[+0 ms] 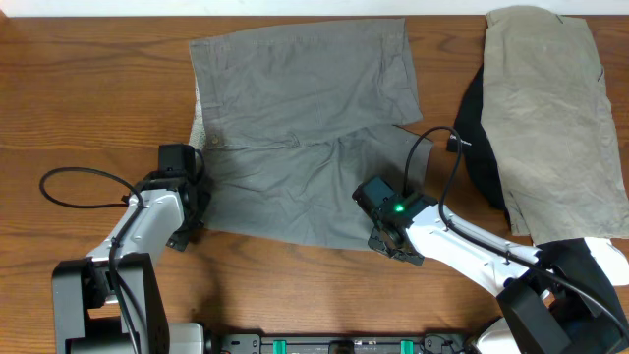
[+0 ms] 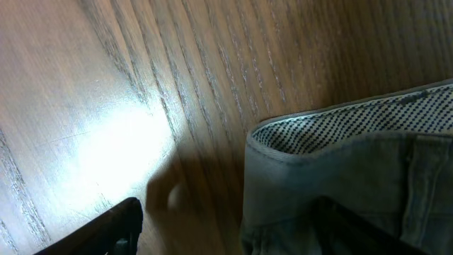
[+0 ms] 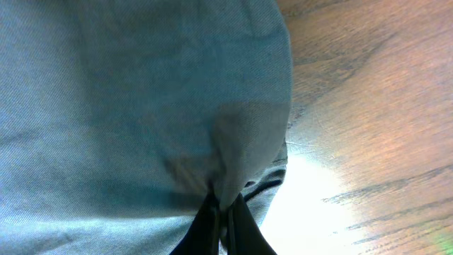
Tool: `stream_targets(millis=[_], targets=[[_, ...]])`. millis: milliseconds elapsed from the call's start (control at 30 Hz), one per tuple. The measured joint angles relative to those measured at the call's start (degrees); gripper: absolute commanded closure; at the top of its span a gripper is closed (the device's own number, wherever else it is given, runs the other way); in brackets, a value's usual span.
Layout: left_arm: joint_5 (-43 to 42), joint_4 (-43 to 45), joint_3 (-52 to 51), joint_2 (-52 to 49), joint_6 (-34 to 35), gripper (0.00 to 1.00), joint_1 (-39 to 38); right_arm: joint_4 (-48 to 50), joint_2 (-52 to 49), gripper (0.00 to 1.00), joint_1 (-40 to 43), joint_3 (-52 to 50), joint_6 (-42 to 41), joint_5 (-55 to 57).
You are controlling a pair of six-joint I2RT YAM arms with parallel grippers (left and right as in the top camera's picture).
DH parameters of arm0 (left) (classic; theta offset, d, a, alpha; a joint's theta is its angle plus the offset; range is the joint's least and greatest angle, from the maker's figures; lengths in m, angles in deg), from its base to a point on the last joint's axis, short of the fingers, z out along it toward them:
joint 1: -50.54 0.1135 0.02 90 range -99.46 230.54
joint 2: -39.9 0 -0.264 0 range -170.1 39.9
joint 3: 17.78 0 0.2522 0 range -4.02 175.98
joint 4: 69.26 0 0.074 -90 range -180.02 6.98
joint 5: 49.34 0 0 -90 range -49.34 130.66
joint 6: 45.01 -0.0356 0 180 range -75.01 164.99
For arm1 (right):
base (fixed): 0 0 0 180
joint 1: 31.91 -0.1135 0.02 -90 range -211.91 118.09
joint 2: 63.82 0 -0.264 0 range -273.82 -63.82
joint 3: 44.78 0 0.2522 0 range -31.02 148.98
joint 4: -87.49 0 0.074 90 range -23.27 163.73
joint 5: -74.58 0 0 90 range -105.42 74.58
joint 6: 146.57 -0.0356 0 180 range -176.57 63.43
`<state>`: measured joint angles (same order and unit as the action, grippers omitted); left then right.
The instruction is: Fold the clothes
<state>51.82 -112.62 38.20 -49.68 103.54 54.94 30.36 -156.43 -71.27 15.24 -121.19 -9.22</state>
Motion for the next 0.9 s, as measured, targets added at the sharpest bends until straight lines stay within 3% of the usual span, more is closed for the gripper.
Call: stream_targets(millis=[100, 167, 467, 533, 567, 667, 700, 833, 900], targets=[[-0.02, 0.0, 0.0, 0.0, 0.39, 0.48, 0.0, -0.07, 0.0, 0.99, 0.31, 0.0, 0.46, 0.02], [-0.07, 0.04, 0.02, 0.0, 0.28, 0.53, 0.02, -0.09, 0.0, 0.98, 1.51, 0.0, 0.63, -0.2], [-0.11, 0.0, 0.0, 0.0, 0.42, 0.53, 0.0, 0.83, 0.07, 0.98, 15.26, 0.09, 0.76, -4.33], [-0.63, 0.0, 0.0, 0.0, 1.22, 0.62, 0.02, 1.7, 0.07, 0.98, 18.12, 0.09, 0.72, -4.5], [-1.25, -0.02, 0.0, 0.0, 1.53, 0.71, 0.02, 2.38, 0.07, 0.98, 19.65, 0.07, 0.68, -4.7], [-3.17, 0.0, 0.0, 0.0, 2.21, 0.74, 0.02, 5.14, 0.07, 0.99, 22.38, 0.07, 0.59, -4.85], [-3.78, -0.02, 0.0, 0.0, 2.32, 0.73, 0.0, 6.1, 0.07, 0.98, 22.84, 0.07, 0.57, -4.85], [-6.91, -0.04, 0.0, 0.0, 3.21, 0.27, 0.02, 10.32, 0.07, 0.98, 23.47, 0.0, 0.57, -4.7], [-8.33, 0.02, 0.07, 0.07, 3.54, 0.14, 0.02, 11.78, 0.07, 0.98, 23.47, -0.02, 0.61, -4.7]])
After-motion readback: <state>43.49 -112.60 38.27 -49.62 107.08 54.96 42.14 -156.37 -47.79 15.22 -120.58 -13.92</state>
